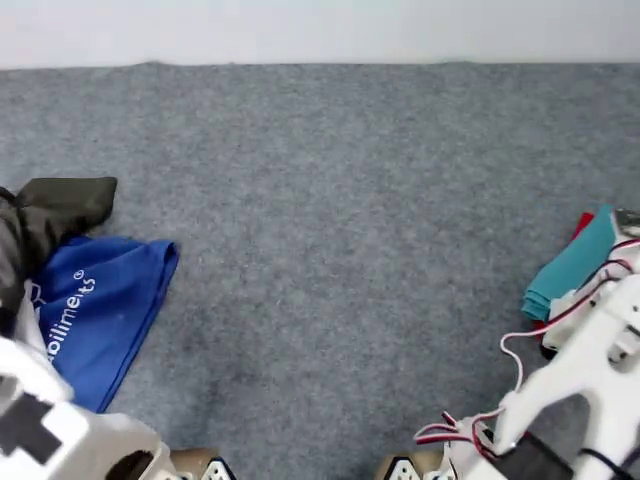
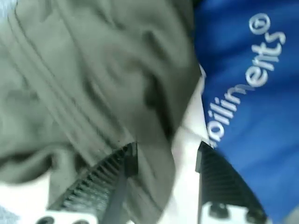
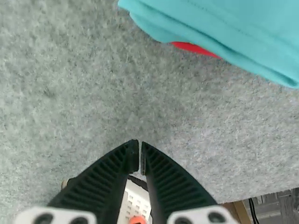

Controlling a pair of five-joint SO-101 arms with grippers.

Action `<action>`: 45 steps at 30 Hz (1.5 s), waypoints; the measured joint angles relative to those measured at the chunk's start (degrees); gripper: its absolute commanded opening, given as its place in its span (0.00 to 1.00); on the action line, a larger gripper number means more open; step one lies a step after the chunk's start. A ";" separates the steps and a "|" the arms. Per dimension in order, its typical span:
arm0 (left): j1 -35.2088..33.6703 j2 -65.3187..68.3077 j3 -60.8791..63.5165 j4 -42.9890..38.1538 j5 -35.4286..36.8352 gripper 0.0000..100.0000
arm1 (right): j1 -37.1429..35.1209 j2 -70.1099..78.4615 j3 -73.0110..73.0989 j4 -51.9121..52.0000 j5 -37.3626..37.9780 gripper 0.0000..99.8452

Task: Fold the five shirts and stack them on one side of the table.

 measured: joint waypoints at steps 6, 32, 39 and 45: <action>2.73 10.81 -11.08 -0.18 3.96 0.20 | 0.00 -3.25 0.53 0.00 0.00 0.01; 23.65 -2.81 -26.37 0.62 23.12 0.01 | 0.00 -4.04 0.53 0.09 0.00 0.01; 40.26 -12.13 -29.89 0.62 26.37 0.01 | 0.00 -4.04 0.53 0.09 0.00 0.01; 58.55 -17.14 -30.24 2.81 26.20 0.01 | 0.00 -4.04 0.53 0.09 0.00 0.01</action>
